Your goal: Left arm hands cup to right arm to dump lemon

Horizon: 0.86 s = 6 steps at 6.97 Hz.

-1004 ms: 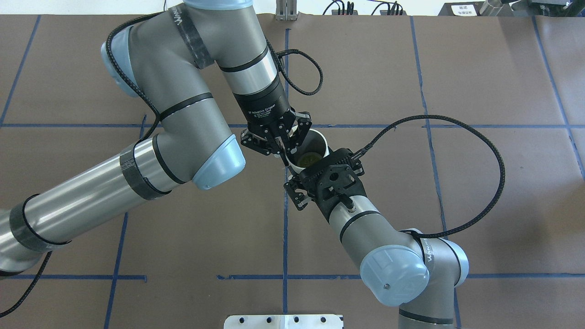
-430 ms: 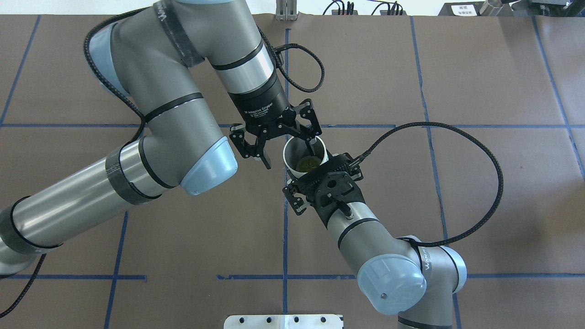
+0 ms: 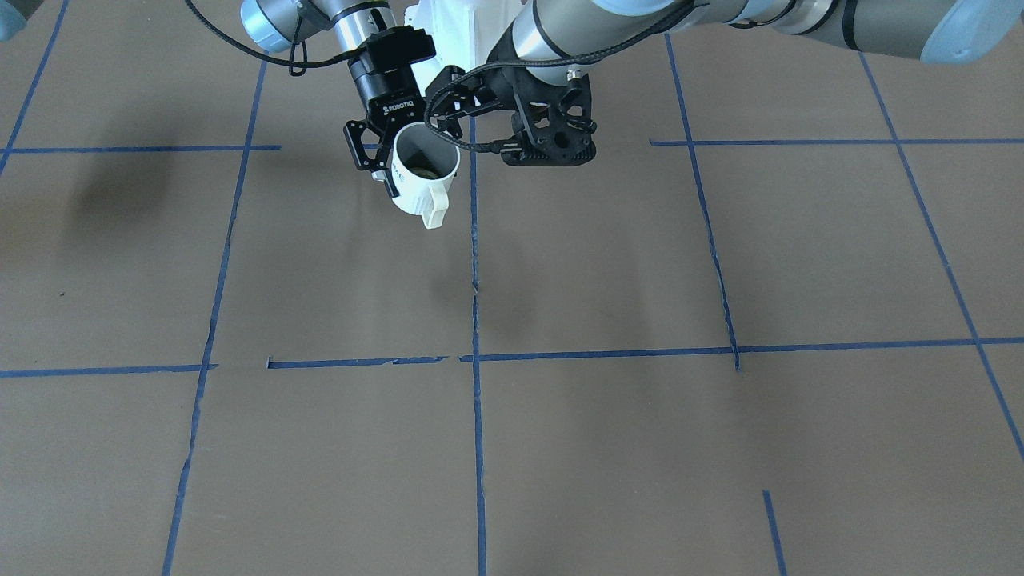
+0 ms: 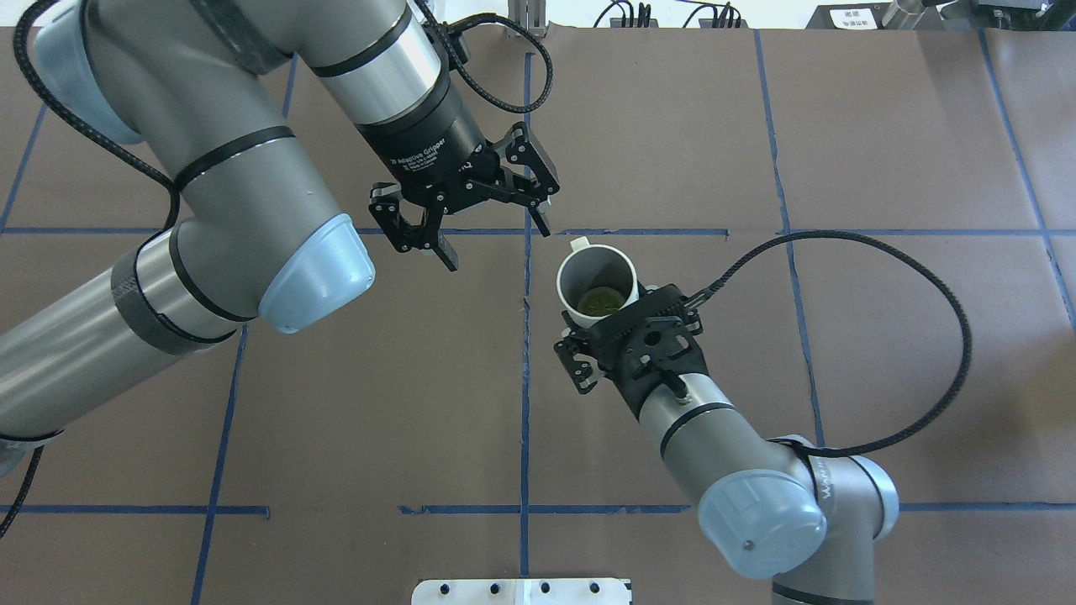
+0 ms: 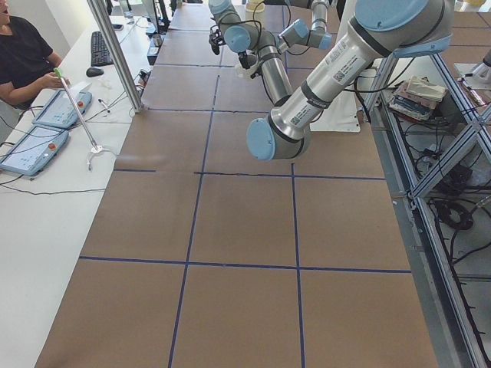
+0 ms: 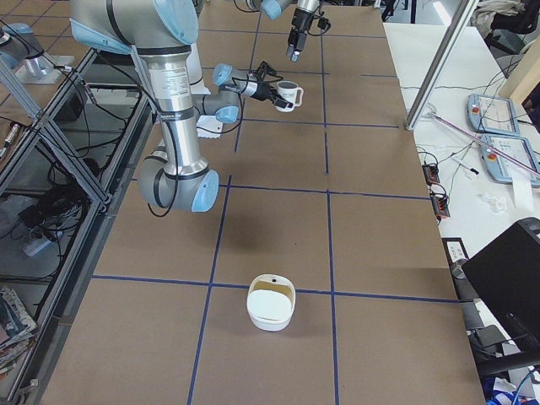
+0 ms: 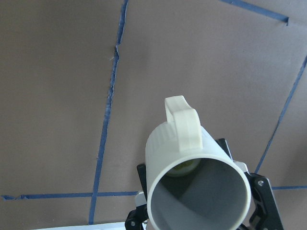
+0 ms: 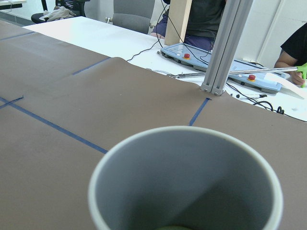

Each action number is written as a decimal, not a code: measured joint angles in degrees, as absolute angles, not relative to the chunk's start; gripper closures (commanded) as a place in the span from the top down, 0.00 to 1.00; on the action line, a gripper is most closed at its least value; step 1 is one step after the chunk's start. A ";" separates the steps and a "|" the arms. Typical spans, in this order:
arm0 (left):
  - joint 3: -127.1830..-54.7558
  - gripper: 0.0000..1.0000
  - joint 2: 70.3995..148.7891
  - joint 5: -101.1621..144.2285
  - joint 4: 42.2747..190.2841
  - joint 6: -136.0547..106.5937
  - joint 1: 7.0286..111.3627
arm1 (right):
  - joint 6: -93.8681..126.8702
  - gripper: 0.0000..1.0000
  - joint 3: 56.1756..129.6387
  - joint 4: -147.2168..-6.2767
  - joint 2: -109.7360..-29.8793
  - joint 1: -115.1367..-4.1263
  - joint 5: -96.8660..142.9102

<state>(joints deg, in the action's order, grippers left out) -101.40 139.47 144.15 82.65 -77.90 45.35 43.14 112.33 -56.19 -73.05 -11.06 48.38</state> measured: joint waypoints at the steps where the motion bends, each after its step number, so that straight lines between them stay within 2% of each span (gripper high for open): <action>1: -101.72 1.00 138.34 143.59 82.96 -77.95 45.67 | 44.02 0.12 115.43 -56.22 -78.79 -12.24 48.42; 3: -101.84 1.00 136.29 141.31 84.34 -77.96 45.77 | 45.91 0.01 122.13 -55.28 -91.57 -15.27 48.80; 6: -101.90 1.00 135.06 140.54 84.88 -77.96 45.79 | 56.97 0.01 124.07 -41.85 -107.30 -18.78 50.14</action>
